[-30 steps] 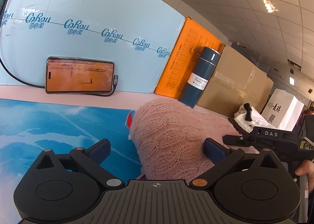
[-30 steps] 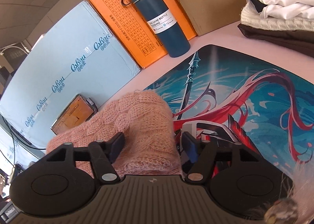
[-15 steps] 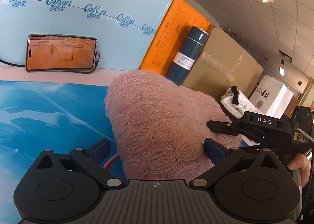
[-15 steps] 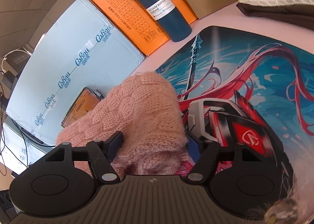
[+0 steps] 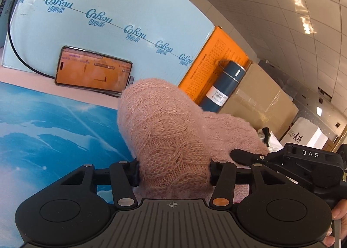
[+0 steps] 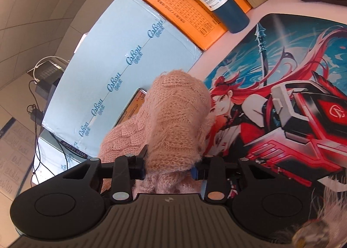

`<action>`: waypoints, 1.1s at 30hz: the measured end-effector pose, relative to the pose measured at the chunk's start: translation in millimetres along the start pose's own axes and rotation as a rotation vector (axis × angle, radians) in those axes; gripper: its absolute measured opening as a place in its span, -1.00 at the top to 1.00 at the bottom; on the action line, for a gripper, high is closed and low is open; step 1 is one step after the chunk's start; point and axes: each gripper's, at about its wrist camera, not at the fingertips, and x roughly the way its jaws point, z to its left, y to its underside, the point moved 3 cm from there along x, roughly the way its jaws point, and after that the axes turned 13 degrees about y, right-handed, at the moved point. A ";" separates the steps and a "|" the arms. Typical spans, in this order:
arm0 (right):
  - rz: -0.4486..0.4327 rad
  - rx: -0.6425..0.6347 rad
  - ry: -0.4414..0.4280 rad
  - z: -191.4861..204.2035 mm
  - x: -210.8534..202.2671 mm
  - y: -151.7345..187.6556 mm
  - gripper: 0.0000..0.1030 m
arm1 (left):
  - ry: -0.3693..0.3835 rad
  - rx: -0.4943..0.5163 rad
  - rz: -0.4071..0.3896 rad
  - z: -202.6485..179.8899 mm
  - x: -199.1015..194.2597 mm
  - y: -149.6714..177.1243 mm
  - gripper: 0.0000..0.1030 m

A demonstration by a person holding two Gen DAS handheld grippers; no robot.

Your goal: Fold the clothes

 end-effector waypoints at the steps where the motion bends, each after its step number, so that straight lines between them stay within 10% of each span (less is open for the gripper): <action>1: 0.000 -0.018 -0.017 10.2 -0.1 0.8 0.36 | -0.007 -0.004 -0.026 2.9 -9.9 -5.0 0.06; 20: 0.218 -0.385 -0.367 255.7 125.9 102.4 0.36 | -0.398 -0.033 -0.600 112.4 -226.4 -61.6 0.06; 28: 0.195 -0.466 -0.327 294.2 199.7 130.4 0.36 | -0.535 -0.142 -0.622 160.0 -229.4 -57.7 0.03; 33: 0.169 -0.544 -0.200 287.9 237.1 140.3 0.28 | -0.640 -0.197 -0.540 176.6 -218.9 -54.7 -0.38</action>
